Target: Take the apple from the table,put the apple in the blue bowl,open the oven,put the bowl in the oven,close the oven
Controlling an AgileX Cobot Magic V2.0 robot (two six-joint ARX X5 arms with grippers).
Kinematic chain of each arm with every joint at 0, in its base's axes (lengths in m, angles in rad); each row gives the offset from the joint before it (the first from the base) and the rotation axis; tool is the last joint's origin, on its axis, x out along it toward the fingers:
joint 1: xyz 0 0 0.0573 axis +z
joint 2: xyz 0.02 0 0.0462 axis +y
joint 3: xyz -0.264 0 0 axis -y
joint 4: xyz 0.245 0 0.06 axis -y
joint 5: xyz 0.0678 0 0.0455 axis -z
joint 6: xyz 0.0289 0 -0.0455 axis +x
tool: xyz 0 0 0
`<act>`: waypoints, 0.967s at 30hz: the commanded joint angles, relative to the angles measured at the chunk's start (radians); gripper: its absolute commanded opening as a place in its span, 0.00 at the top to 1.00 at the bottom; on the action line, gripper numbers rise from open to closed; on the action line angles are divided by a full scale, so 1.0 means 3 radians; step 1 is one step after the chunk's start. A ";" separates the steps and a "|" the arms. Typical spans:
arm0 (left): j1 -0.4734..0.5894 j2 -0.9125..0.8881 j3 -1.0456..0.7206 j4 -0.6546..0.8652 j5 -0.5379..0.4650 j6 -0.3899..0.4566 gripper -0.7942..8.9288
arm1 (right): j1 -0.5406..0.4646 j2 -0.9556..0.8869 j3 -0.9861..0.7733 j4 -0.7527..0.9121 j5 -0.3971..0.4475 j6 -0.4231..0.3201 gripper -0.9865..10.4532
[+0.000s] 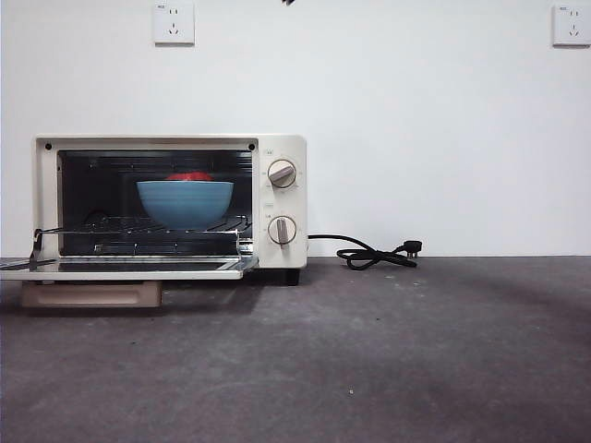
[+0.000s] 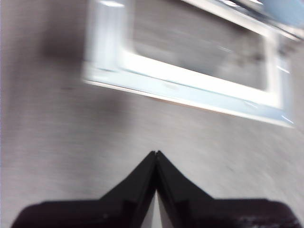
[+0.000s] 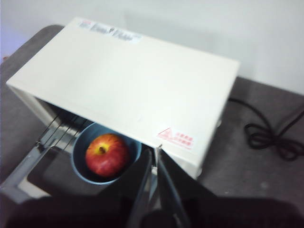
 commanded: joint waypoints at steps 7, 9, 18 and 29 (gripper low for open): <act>0.0347 0.0732 -0.0032 0.0262 0.0125 0.0031 0.93 | 0.0003 -0.0486 -0.0711 -0.0098 0.0205 -0.0137 0.89; 0.0374 0.0843 -0.0032 0.0337 0.0223 0.0028 0.93 | 0.0003 -0.0643 -0.1017 -0.0098 0.0205 -0.0207 0.89; 0.0397 0.1278 -0.0032 0.0828 0.0360 -0.0247 0.93 | -0.0085 -0.1373 -0.2332 -0.0097 0.0479 -0.0406 0.89; 0.0393 0.1506 -0.0032 0.1259 0.0668 -0.0519 0.93 | -0.0407 -0.2486 -0.3772 -0.0095 0.0437 -0.0565 0.89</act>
